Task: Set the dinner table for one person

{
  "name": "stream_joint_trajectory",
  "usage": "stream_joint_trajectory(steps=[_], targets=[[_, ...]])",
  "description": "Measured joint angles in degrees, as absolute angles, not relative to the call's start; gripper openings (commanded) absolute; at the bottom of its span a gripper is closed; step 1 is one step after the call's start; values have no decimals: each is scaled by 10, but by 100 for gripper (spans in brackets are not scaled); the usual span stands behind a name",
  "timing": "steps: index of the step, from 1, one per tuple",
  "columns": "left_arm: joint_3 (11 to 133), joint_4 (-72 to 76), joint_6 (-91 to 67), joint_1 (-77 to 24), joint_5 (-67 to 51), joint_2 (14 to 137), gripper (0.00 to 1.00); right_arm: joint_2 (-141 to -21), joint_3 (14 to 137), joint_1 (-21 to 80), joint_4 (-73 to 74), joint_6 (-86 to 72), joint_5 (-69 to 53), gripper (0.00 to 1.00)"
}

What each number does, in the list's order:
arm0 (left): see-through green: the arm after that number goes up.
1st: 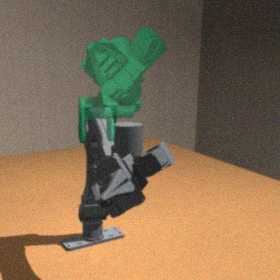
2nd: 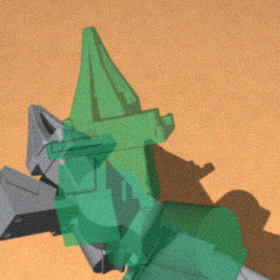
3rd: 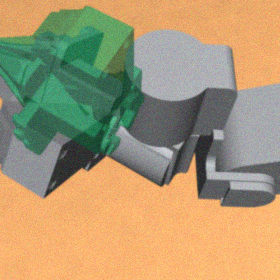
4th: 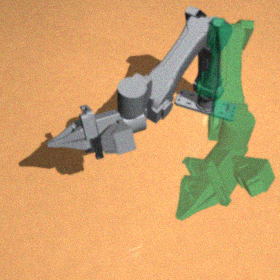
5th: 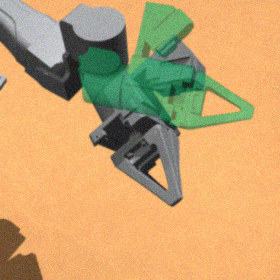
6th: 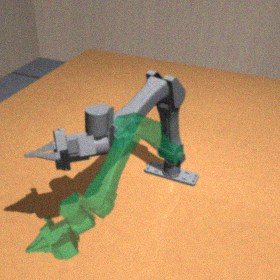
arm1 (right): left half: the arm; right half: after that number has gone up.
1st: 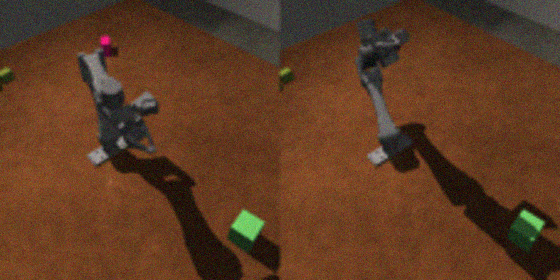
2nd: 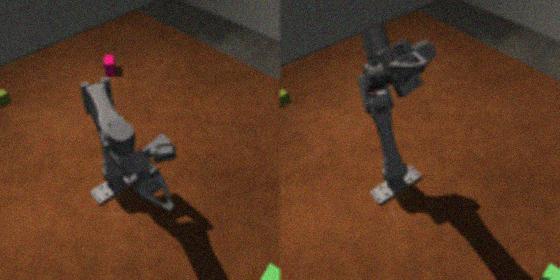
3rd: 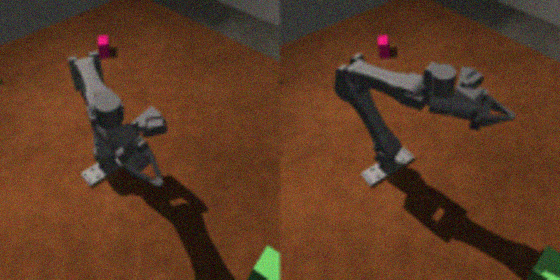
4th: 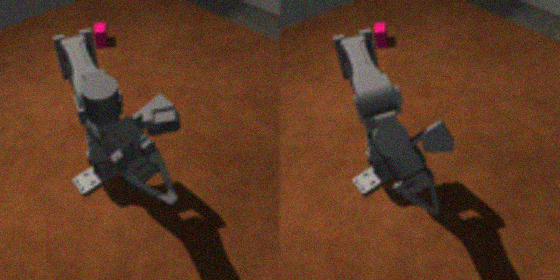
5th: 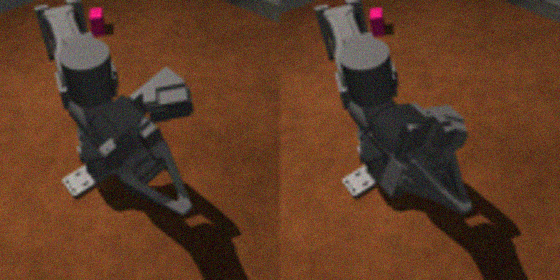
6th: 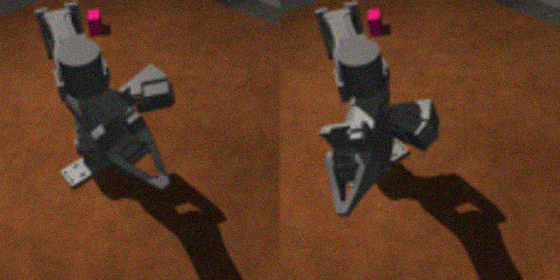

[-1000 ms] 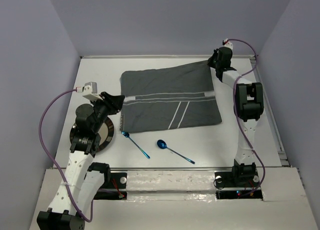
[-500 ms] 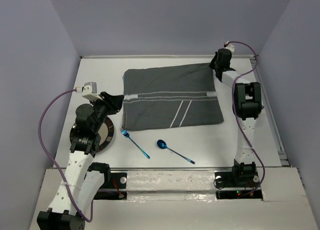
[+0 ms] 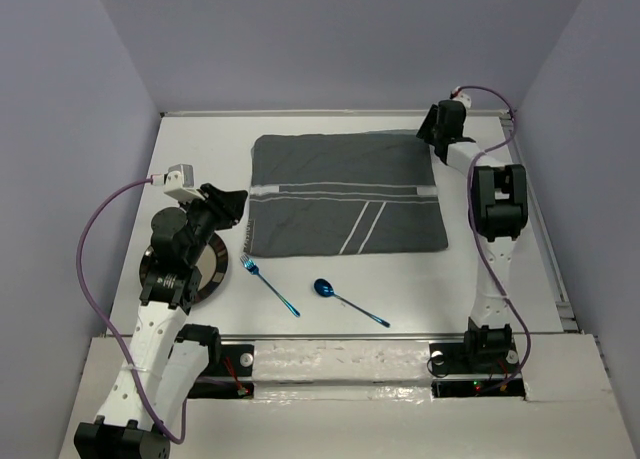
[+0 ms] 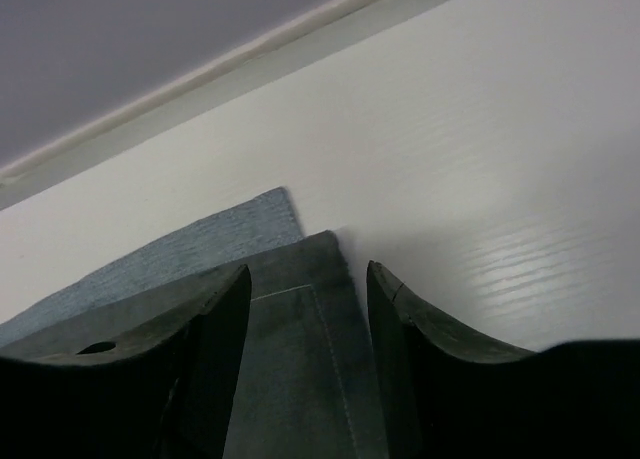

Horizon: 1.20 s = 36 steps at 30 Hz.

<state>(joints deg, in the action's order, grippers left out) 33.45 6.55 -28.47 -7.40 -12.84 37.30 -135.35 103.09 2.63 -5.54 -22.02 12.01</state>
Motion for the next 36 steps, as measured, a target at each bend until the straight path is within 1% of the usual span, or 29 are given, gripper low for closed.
stream_joint_trajectory(steps=[1,2,3,4,5,6,8,9,11,17,19,21,22,23,24,25,27,29,32,36], targets=[[335,65,-285,-74,-128,373,42,-1346,1031,28,-50,-219,107,54],[335,65,-285,-74,-128,372,42,-1333,1028,30,-45,-218,94,46],[335,64,-284,-74,-127,369,42,-1319,1020,32,-44,-218,84,35],[335,63,-284,-74,-125,366,42,-1296,1004,37,-43,-217,72,15],[335,61,-283,-74,-123,362,42,-1272,985,44,-43,-218,64,5],[335,60,-282,-74,-121,359,42,-1248,967,53,-44,-219,57,0],[339,53,-278,-74,-115,348,43,-1177,897,93,-53,-228,30,0],[342,49,-276,-74,-113,343,43,-1164,887,107,-55,-229,27,0],[350,38,-270,-74,-108,335,43,-1130,847,174,-76,-236,9,0],[395,9,-222,-74,-63,309,44,-1089,707,402,-105,-255,-32,0],[395,5,-211,-74,-46,293,44,-1079,678,460,-102,-255,-38,0],[392,1,-204,-74,-25,279,44,-1072,666,493,-94,-256,-38,0],[390,0,-203,-74,-17,272,44,-1068,666,513,-93,-256,-37,3],[390,-3,-201,-74,-8,265,44,-1065,666,523,-95,-257,-36,10],[389,-4,-199,-74,-1,261,44,-1065,667,529,-95,-260,-36,19],[389,-5,-198,-74,10,259,44,-1064,673,539,-95,-269,-38,33],[389,-14,-197,-74,29,258,44,-1070,687,553,-94,-286,-44,41],[388,-26,-198,-73,55,251,44,-1088,719,570,-92,-302,-39,45],[380,-36,-200,-70,87,225,44,-1131,783,602,-95,-356,-36,45],[378,-41,-203,-67,115,190,45,-1181,833,630,-105,-425,-48,45]])
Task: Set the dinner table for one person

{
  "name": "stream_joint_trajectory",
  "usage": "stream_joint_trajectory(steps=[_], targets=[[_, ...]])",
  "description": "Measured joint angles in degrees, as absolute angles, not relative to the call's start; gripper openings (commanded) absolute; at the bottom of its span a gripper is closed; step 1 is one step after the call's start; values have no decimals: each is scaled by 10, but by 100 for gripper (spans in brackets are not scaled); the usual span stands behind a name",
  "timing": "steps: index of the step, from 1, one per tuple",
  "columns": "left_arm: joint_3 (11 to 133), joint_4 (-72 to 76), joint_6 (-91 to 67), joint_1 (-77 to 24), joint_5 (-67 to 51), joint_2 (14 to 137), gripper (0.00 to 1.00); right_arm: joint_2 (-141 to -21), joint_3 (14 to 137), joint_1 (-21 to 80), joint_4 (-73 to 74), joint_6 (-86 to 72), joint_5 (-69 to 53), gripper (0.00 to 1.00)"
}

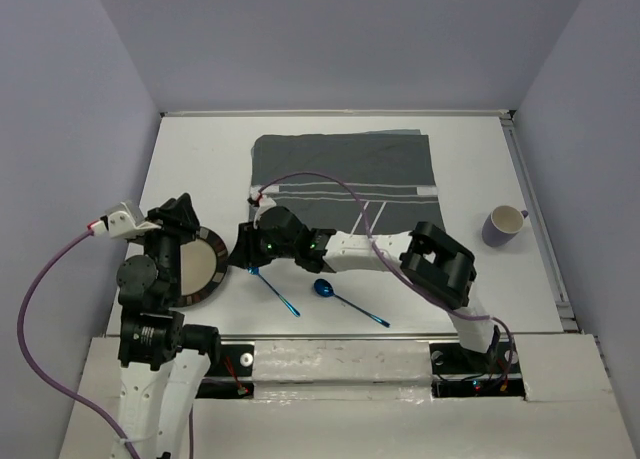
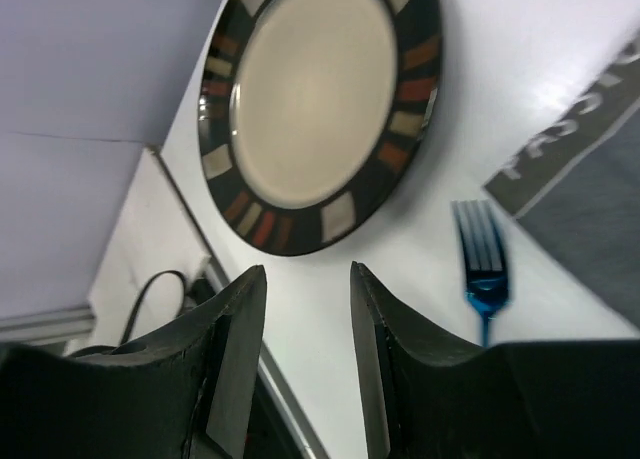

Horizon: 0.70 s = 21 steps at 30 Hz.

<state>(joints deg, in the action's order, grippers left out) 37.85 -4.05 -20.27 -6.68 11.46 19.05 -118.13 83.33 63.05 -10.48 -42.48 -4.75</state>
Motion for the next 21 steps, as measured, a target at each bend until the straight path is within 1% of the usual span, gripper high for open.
stream_joint_trajectory(steps=[3,9,11,13,14,21], targets=[[378,-41,-203,-63,130,183,47,-1208,841,645,-120,-467,-52,45],[378,-42,-204,-59,140,174,47,-1249,842,663,-123,-532,-32,46],[378,-42,-204,-59,140,170,47,-1256,844,665,-125,-543,-22,46],[378,-42,-204,-59,140,166,47,-1269,854,667,-128,-554,-16,51],[378,-42,-204,-59,140,165,47,-1280,864,668,-131,-558,-15,52],[378,-41,-204,-60,136,155,47,-1339,920,669,-139,-564,-23,52]])
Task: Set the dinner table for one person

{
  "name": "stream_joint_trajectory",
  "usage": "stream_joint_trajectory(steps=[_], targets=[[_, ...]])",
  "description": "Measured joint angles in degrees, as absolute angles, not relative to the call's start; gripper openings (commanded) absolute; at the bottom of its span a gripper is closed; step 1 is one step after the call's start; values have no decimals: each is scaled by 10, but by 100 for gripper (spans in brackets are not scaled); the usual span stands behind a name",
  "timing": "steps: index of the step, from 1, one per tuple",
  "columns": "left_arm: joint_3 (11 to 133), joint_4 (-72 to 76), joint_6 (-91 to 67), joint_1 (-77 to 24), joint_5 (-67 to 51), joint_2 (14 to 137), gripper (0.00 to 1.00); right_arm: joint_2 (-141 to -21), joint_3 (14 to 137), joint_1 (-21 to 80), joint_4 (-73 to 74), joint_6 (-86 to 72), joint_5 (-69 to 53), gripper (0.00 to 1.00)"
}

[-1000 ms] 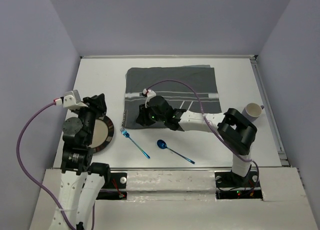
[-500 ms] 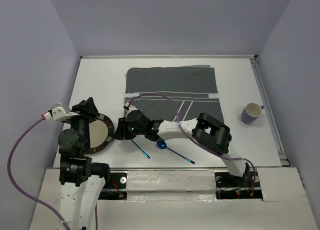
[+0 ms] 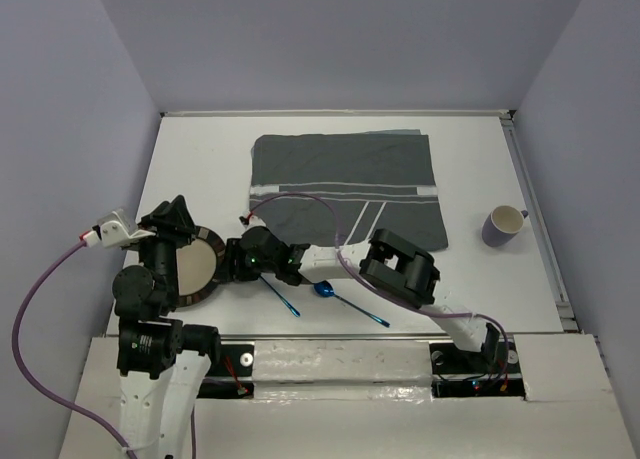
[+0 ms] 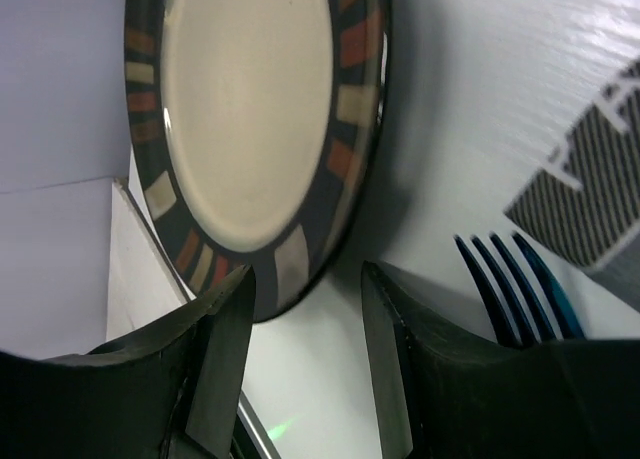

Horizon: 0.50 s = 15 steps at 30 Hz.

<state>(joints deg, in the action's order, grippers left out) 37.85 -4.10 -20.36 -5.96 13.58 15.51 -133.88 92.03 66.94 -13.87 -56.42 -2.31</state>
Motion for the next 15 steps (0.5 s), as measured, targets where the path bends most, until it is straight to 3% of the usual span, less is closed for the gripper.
stream_joint_trajectory(steps=[12,15], targets=[[378,-41,-203,-76,132,155,47,-1403,992,668,-167,-595,-20,38],[378,-41,-203,-79,131,155,47,-1412,997,667,-179,-606,-19,24]])
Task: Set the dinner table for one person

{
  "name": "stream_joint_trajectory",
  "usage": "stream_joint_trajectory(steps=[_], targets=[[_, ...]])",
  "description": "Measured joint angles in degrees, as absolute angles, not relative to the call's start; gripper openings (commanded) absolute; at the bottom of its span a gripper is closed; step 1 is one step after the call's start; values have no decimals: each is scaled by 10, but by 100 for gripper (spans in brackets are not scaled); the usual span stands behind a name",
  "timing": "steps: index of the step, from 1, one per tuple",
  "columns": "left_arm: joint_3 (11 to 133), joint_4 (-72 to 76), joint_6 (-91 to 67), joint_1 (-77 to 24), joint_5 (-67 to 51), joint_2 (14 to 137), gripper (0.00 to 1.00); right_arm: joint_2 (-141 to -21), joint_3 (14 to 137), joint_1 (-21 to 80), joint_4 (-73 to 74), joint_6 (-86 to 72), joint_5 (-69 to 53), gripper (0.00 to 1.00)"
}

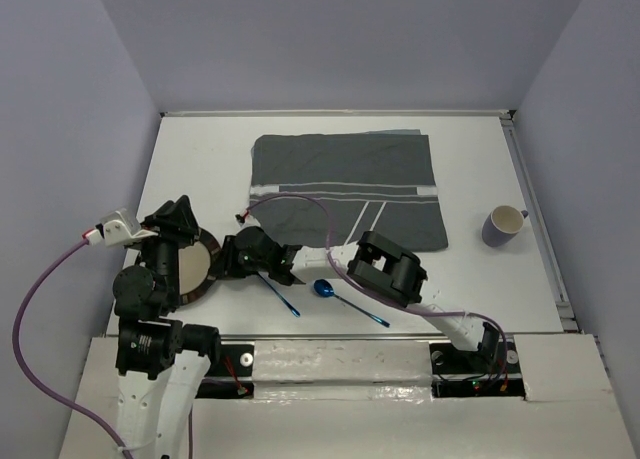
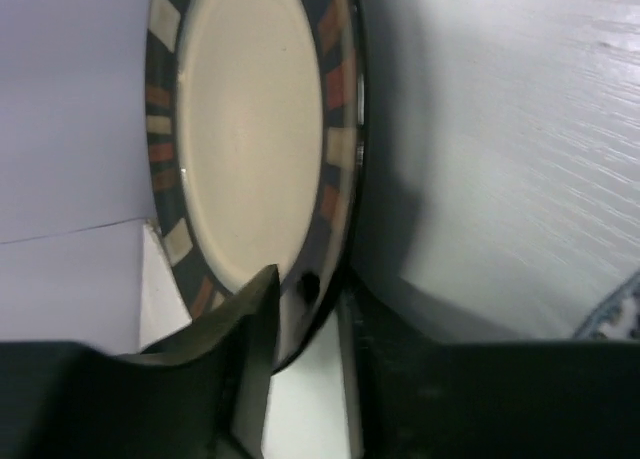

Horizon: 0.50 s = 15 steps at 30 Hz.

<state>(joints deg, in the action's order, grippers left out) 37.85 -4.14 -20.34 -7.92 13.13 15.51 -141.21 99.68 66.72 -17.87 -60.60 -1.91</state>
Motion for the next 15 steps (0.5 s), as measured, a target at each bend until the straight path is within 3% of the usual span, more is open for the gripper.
stream_joint_trajectory(steps=[2,4,15], targets=[[378,-41,-203,-81,131,155,47,-1413,995,667,-180,-609,-17,9],[378,-41,-203,-83,129,155,47,-1413,987,666,-194,-623,-15,3],[378,-41,-200,-83,128,155,47,-1392,949,665,-276,-546,-17,0]])
